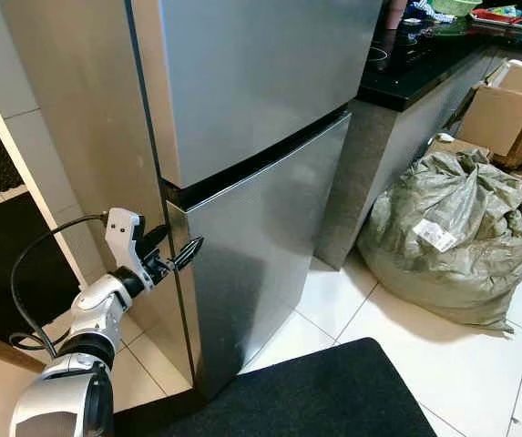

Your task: Restocking fridge

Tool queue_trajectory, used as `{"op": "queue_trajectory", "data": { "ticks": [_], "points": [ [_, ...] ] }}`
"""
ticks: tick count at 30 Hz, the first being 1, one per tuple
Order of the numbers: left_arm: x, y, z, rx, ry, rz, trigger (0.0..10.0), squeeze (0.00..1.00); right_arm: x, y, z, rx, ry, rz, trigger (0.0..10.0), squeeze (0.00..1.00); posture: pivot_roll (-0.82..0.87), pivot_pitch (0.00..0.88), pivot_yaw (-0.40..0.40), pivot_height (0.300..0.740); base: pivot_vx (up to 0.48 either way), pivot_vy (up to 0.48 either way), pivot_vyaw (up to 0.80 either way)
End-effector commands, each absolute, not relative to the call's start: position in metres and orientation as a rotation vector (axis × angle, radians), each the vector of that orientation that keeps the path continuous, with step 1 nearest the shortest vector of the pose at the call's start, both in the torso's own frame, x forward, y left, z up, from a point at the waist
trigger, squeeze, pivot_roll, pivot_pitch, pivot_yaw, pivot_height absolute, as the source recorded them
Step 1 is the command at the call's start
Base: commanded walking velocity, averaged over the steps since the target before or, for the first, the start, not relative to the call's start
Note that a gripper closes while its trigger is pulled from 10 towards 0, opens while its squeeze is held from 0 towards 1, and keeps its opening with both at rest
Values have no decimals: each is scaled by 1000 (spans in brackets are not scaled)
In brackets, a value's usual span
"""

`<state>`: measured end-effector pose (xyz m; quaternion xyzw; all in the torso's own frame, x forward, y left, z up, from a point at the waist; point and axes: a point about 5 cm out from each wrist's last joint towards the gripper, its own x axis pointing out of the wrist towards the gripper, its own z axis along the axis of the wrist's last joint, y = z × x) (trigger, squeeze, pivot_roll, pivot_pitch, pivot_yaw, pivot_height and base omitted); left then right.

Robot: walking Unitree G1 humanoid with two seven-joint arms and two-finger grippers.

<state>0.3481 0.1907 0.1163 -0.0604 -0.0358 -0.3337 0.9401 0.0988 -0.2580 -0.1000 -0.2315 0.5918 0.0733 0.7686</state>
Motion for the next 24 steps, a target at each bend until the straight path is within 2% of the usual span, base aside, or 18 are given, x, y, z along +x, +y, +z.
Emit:
{"op": "queue_trajectory", "data": {
  "ticks": [1,17,18,24],
  "points": [
    [346,156,112,-104,-45,-872,10000,0,101,-260,-99,-509,1271,142,10000,0,-81,22,-2,740,0,0,0],
    [345,148,114,-110,-56,-924,10000,0,100,-260,-99,-505,1272,141,10000,0,-80,23,1,740,0,0,0],
    [341,135,110,-135,-54,-982,10000,0,100,-260,-99,-505,1272,141,10000,0,-79,23,2,740,0,0,0],
    [327,104,96,-197,-29,-1116,10000,0,100,-259,-99,-504,1273,142,10000,0,-79,23,2,740,0,0,0]
  ]
}}
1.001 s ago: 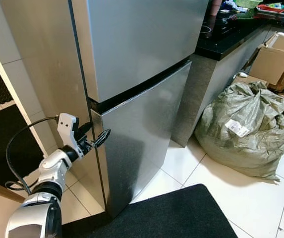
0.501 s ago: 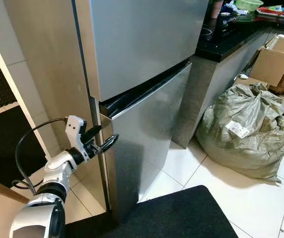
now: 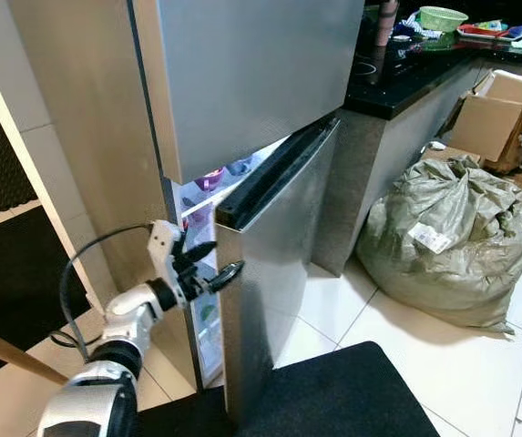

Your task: Restocking fridge

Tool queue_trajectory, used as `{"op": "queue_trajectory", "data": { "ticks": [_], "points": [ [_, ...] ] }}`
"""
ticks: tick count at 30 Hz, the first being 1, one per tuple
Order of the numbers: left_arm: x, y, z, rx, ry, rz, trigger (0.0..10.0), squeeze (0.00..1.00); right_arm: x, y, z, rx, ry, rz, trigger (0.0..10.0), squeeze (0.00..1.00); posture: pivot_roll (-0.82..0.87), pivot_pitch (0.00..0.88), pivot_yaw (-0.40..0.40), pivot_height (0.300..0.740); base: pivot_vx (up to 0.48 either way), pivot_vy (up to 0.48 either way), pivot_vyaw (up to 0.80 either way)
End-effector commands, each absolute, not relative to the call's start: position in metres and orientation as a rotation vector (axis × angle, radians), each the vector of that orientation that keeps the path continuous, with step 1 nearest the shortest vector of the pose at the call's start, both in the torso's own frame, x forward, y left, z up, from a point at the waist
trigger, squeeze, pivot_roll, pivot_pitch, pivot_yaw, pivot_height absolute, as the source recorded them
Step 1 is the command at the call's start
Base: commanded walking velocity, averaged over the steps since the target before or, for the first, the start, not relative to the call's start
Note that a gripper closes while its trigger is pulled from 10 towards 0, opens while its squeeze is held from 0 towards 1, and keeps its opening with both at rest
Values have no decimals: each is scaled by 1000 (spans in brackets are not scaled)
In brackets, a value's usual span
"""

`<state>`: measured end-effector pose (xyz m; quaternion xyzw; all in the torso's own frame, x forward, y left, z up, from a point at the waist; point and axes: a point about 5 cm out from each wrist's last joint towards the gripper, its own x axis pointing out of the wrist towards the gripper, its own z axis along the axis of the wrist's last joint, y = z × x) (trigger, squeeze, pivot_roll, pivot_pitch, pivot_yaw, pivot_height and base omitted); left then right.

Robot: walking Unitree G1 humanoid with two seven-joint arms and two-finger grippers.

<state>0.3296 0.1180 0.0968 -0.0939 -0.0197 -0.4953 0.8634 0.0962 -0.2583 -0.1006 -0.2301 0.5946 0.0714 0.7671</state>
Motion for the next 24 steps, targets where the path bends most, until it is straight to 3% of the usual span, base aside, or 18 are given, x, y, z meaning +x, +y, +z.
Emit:
{"op": "queue_trajectory", "data": {
  "ticks": [1,7,9,24],
  "points": [
    [321,93,92,-220,-24,-1157,10000,0,100,-259,-99,-504,1273,142,10000,0,-76,24,1,740,0,0,0],
    [282,35,72,-316,-4,-1348,10000,0,101,-258,-100,-503,1272,144,10000,0,-73,24,1,740,0,0,0],
    [277,29,68,-333,4,-1355,10000,0,101,-258,-100,-502,1271,144,10000,0,-73,24,1,740,0,0,0],
    [270,55,43,-325,142,-1254,10000,0,101,-256,-100,-502,1271,150,10000,0,-65,21,8,740,0,0,0]
  ]
}}
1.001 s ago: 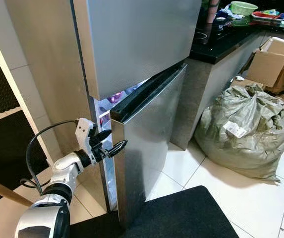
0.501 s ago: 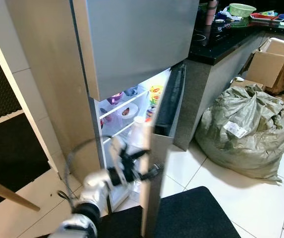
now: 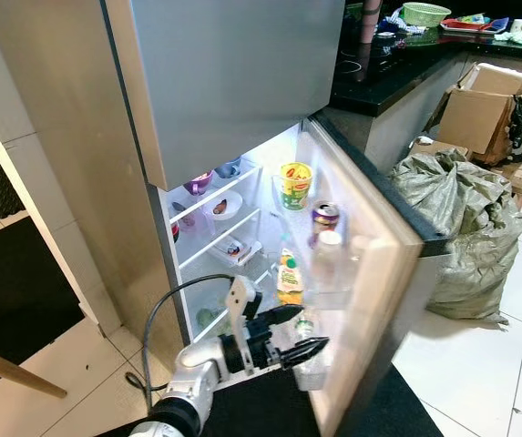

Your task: Restocking fridge

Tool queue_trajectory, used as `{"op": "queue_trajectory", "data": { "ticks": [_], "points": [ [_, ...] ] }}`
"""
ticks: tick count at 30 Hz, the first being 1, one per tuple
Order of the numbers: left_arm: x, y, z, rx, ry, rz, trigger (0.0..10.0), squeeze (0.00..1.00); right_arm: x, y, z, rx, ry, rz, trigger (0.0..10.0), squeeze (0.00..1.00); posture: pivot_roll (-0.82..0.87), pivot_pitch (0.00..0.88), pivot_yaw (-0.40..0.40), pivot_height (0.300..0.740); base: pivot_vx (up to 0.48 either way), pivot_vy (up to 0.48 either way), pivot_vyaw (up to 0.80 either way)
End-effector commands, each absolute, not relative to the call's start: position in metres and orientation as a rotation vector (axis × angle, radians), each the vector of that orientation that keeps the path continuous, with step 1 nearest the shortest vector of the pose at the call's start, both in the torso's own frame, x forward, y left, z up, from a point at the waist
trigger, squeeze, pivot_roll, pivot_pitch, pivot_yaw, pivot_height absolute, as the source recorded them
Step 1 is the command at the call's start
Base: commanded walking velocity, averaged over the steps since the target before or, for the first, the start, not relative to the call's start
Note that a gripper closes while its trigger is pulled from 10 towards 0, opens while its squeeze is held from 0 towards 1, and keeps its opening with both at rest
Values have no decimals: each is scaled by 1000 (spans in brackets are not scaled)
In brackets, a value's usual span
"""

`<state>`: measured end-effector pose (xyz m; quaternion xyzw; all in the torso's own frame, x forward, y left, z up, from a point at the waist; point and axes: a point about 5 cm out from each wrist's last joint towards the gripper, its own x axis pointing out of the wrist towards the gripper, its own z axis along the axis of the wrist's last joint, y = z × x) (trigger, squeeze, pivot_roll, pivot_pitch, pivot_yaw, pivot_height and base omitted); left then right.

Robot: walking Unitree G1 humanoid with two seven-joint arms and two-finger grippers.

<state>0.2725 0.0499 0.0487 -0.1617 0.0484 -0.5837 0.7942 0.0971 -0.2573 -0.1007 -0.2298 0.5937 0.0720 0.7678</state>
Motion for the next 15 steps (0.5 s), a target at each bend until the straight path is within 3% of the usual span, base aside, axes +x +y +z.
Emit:
{"op": "queue_trajectory", "data": {
  "ticks": [1,5,15],
  "points": [
    [267,55,40,-328,159,-1258,10000,0,101,-255,-100,-501,1271,151,10000,0,-65,21,8,740,0,0,0],
    [255,59,20,-304,264,-1233,10000,0,102,-254,-101,-498,1269,152,10000,0,-66,19,10,740,0,0,0],
    [238,91,-18,-308,479,-977,10000,0,101,-255,-100,-506,1271,145,10000,0,-66,19,7,740,0,0,0]
  ]
}}
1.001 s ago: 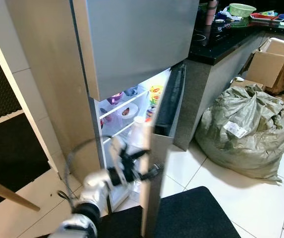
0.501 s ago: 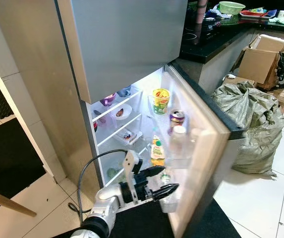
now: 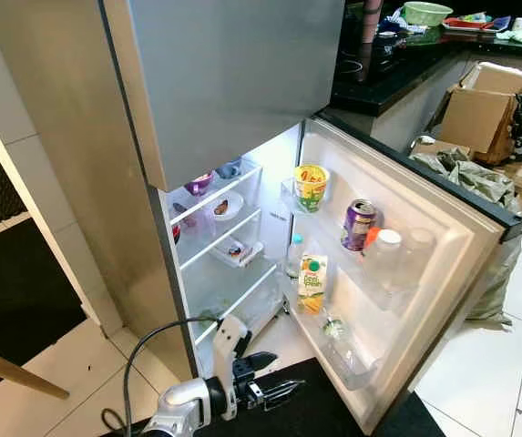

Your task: Restocking fridge

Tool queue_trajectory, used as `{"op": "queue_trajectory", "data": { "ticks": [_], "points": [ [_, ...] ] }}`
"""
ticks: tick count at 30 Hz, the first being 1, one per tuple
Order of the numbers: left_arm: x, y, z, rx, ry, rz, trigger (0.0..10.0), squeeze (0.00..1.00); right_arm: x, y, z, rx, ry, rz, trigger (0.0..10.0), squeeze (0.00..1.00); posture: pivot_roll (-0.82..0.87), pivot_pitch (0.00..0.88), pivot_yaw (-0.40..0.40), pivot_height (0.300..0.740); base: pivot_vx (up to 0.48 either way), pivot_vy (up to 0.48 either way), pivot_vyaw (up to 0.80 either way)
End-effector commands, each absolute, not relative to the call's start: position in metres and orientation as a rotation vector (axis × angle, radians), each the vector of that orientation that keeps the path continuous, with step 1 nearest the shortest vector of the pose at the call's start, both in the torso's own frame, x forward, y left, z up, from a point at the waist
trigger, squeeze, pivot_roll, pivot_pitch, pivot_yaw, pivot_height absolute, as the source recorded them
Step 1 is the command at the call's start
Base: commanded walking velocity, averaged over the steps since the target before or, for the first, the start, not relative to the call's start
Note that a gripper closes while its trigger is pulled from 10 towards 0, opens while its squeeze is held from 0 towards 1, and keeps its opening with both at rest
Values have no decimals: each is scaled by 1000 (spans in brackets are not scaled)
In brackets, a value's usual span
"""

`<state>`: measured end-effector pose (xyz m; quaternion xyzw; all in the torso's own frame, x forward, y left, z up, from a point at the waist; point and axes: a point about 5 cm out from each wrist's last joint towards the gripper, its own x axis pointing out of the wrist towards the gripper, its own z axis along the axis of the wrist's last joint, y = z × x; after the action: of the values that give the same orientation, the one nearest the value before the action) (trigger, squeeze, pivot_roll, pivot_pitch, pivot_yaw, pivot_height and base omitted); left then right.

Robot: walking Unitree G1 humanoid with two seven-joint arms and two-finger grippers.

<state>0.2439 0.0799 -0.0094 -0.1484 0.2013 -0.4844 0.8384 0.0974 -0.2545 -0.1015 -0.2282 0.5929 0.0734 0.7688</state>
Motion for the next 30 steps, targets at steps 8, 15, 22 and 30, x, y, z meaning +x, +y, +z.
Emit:
{"op": "queue_trajectory", "data": {
  "ticks": [8,15,22,30],
  "points": [
    [224,116,-41,-261,615,-778,10000,0,103,-255,-100,-512,1263,140,10000,0,-67,13,11,740,0,0,0],
    [192,150,-68,-235,794,-557,10000,0,108,-253,-99,-505,1239,147,10000,0,-63,11,10,740,0,0,0],
    [169,161,-82,-248,884,-443,10000,0,110,-250,-99,-487,1233,181,10000,0,-63,11,10,740,0,0,454],
    [143,169,-96,-247,980,-299,10000,0,112,-251,-98,-490,1227,184,10000,0,-63,10,5,740,0,0,794]
  ]
}}
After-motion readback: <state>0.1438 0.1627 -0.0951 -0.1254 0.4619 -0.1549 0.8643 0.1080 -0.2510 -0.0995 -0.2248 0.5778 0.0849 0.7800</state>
